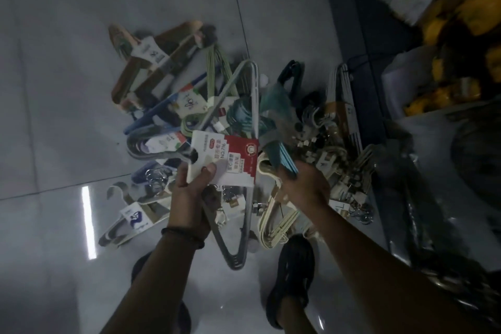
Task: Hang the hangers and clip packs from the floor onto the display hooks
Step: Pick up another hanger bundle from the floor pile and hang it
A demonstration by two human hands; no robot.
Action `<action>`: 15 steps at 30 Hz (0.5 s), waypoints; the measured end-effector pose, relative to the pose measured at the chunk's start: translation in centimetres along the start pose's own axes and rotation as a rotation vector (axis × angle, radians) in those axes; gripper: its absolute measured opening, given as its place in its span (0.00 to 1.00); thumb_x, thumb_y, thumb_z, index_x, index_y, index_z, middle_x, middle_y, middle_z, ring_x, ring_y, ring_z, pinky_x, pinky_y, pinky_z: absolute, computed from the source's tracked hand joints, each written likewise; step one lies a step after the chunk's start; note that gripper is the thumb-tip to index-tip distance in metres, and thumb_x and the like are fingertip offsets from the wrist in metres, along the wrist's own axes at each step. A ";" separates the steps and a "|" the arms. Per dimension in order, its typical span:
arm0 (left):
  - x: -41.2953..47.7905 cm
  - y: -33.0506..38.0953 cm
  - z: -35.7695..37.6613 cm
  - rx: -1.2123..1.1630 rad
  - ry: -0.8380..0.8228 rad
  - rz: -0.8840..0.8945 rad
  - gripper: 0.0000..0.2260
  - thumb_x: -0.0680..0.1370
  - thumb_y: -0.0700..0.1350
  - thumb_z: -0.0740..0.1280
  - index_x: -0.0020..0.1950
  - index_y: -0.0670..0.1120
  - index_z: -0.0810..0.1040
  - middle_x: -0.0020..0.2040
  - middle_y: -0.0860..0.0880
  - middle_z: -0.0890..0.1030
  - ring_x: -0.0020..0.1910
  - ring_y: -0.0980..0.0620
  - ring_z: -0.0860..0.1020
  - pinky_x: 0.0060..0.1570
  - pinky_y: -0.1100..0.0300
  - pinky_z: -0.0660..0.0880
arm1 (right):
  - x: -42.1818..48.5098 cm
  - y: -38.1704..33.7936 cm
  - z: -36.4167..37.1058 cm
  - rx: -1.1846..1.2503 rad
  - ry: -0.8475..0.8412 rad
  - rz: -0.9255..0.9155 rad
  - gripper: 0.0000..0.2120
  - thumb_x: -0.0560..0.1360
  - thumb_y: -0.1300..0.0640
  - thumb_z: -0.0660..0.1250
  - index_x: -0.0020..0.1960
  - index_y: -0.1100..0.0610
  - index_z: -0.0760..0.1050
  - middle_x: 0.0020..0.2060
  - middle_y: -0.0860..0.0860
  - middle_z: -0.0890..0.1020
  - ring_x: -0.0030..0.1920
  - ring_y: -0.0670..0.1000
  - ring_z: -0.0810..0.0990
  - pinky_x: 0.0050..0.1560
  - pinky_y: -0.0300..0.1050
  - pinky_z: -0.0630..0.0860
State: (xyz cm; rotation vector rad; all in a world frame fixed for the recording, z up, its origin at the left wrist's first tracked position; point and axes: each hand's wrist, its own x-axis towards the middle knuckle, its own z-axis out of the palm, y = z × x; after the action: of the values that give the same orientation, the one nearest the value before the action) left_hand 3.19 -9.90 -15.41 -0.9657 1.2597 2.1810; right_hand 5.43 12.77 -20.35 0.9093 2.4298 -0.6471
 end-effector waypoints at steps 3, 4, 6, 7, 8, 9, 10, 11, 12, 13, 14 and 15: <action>-2.8 2.7 1.2 -0.025 -0.038 0.037 0.25 0.78 0.44 0.70 0.75 0.42 0.72 0.48 0.47 0.84 0.29 0.55 0.76 0.27 0.62 0.72 | -1.5 -3.3 -2.6 0.444 -0.058 0.026 0.09 0.81 0.47 0.69 0.47 0.51 0.79 0.34 0.46 0.81 0.28 0.38 0.80 0.31 0.38 0.71; -3.8 3.5 1.6 -0.046 -0.041 0.043 0.26 0.77 0.45 0.70 0.74 0.42 0.73 0.49 0.46 0.84 0.30 0.54 0.77 0.27 0.62 0.74 | -1.7 -4.2 -3.2 0.617 -0.029 0.116 0.10 0.81 0.47 0.70 0.48 0.53 0.79 0.38 0.50 0.84 0.32 0.39 0.81 0.33 0.39 0.75; -5.4 4.9 1.9 -0.080 -0.026 0.067 0.26 0.77 0.46 0.70 0.75 0.44 0.72 0.54 0.43 0.84 0.32 0.52 0.80 0.29 0.60 0.76 | -1.9 -5.9 -4.6 0.930 -0.009 0.357 0.18 0.79 0.41 0.72 0.53 0.56 0.80 0.46 0.56 0.85 0.43 0.52 0.85 0.46 0.50 0.83; -6.1 5.4 1.9 -0.075 -0.011 0.083 0.25 0.78 0.46 0.70 0.74 0.45 0.72 0.57 0.41 0.83 0.34 0.51 0.79 0.29 0.59 0.76 | -2.1 -6.1 -5.3 1.077 -0.069 0.450 0.23 0.75 0.37 0.74 0.52 0.57 0.81 0.44 0.56 0.85 0.44 0.58 0.84 0.51 0.59 0.84; -6.5 5.9 1.7 -0.063 0.017 0.096 0.22 0.79 0.46 0.70 0.73 0.47 0.73 0.59 0.40 0.83 0.35 0.50 0.78 0.30 0.59 0.76 | -2.2 -6.1 -6.0 1.205 -0.134 0.498 0.26 0.71 0.34 0.76 0.51 0.57 0.83 0.40 0.55 0.85 0.43 0.59 0.84 0.52 0.65 0.84; -6.8 6.3 1.5 -0.043 0.059 0.102 0.19 0.80 0.46 0.70 0.70 0.48 0.74 0.60 0.40 0.83 0.36 0.49 0.76 0.32 0.58 0.75 | -2.2 -5.8 -6.5 1.258 -0.173 0.515 0.28 0.68 0.32 0.77 0.50 0.57 0.84 0.37 0.54 0.85 0.41 0.59 0.84 0.50 0.66 0.84; -7.1 6.7 1.4 -0.010 0.105 0.107 0.16 0.80 0.46 0.71 0.68 0.49 0.74 0.60 0.39 0.83 0.37 0.48 0.74 0.33 0.57 0.73 | -2.8 -5.8 -7.4 1.250 -0.184 0.501 0.27 0.68 0.32 0.77 0.49 0.56 0.85 0.37 0.53 0.86 0.40 0.59 0.84 0.46 0.61 0.84; -7.3 6.9 1.2 0.030 0.143 0.107 0.15 0.80 0.48 0.71 0.66 0.49 0.74 0.60 0.38 0.83 0.37 0.46 0.73 0.34 0.55 0.72 | -3.8 -5.9 -8.6 1.181 -0.173 0.438 0.25 0.71 0.33 0.76 0.49 0.56 0.85 0.37 0.53 0.86 0.39 0.57 0.85 0.44 0.57 0.83; -7.3 7.0 1.1 0.076 0.180 0.114 0.18 0.79 0.50 0.73 0.65 0.49 0.73 0.60 0.37 0.83 0.37 0.45 0.74 0.34 0.54 0.72 | -5.0 -5.9 -9.6 1.057 -0.126 0.354 0.23 0.74 0.36 0.75 0.49 0.56 0.85 0.38 0.54 0.87 0.38 0.56 0.86 0.41 0.54 0.84; -7.6 7.1 1.3 0.127 0.216 0.122 0.23 0.76 0.54 0.76 0.66 0.49 0.73 0.59 0.37 0.83 0.38 0.45 0.75 0.34 0.53 0.74 | -6.4 -5.8 -10.7 0.919 -0.077 0.249 0.19 0.76 0.39 0.74 0.50 0.56 0.84 0.39 0.55 0.87 0.38 0.55 0.87 0.39 0.53 0.84; -8.0 7.1 1.7 0.191 0.243 0.121 0.29 0.72 0.59 0.78 0.68 0.50 0.73 0.60 0.39 0.83 0.40 0.43 0.78 0.36 0.52 0.76 | -8.0 -5.6 -11.9 0.794 -0.063 0.121 0.16 0.78 0.43 0.73 0.52 0.56 0.83 0.39 0.54 0.87 0.37 0.52 0.87 0.36 0.50 0.83; -8.8 7.2 2.2 0.243 0.255 0.108 0.34 0.69 0.62 0.79 0.69 0.51 0.73 0.61 0.40 0.83 0.42 0.42 0.80 0.39 0.50 0.78 | -9.7 -5.6 -12.8 0.694 -0.088 -0.006 0.13 0.79 0.46 0.73 0.55 0.56 0.82 0.40 0.52 0.86 0.38 0.49 0.86 0.33 0.45 0.81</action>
State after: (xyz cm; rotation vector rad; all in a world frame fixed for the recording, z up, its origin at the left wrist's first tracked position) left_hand 3.36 -11.73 -3.96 -1.1217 1.6861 1.9666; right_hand 4.79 11.72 -3.40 1.0876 2.1391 -1.5475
